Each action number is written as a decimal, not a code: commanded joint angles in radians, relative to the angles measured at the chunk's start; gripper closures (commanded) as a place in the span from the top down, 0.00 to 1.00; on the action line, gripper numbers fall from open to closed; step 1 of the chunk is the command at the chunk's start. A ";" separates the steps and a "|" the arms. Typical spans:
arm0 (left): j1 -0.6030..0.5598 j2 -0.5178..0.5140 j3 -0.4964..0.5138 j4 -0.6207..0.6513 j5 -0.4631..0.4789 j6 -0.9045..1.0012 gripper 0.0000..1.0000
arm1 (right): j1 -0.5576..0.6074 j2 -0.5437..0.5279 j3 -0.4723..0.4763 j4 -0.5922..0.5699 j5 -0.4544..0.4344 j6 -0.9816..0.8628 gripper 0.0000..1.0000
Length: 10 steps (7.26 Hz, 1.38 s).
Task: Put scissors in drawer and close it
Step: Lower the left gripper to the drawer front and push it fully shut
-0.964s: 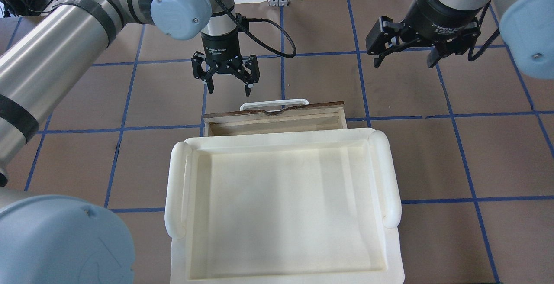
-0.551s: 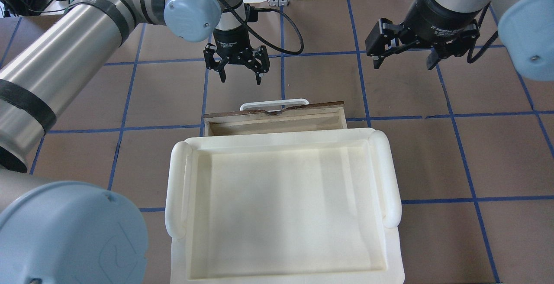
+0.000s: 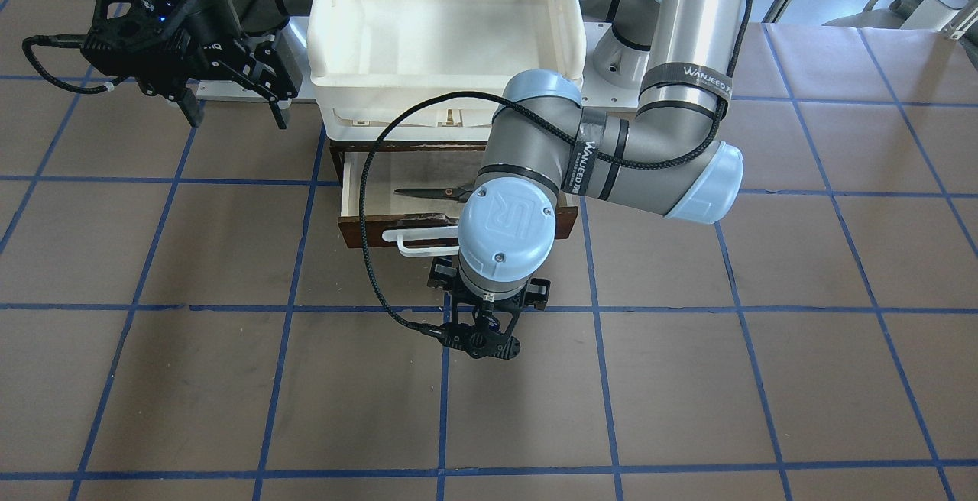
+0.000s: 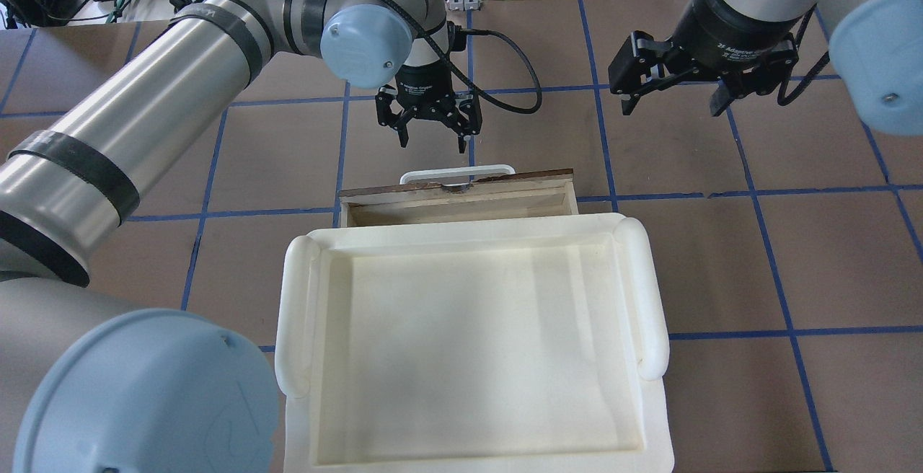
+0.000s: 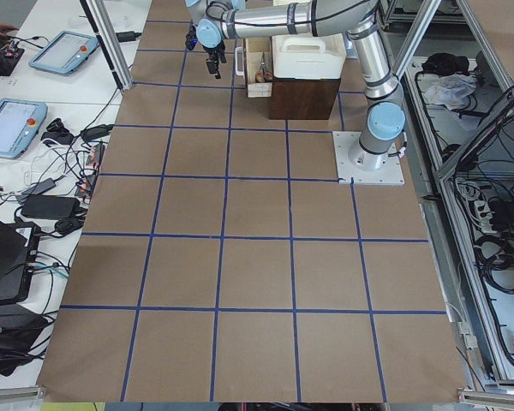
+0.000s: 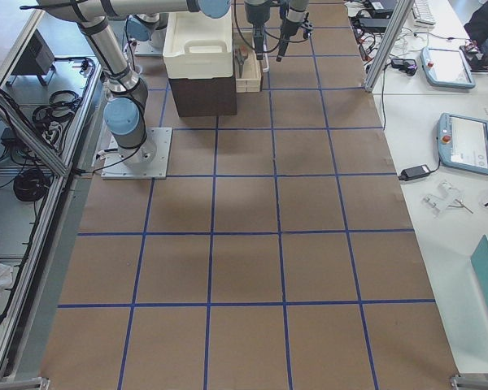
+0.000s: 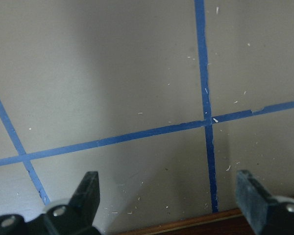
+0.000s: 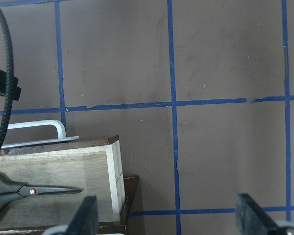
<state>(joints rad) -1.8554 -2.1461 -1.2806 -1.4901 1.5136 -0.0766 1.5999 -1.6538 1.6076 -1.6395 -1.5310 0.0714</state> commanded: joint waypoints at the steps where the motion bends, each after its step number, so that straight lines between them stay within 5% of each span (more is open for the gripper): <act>1: -0.021 -0.003 -0.009 -0.007 0.003 -0.003 1.00 | 0.000 -0.001 0.000 0.001 0.000 -0.001 1.00; 10: -0.028 0.060 -0.071 -0.110 -0.018 -0.025 1.00 | 0.000 -0.001 0.000 0.000 0.005 -0.001 1.00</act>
<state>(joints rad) -1.8837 -2.0928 -1.3461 -1.5810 1.4954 -0.0999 1.6000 -1.6552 1.6076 -1.6386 -1.5272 0.0704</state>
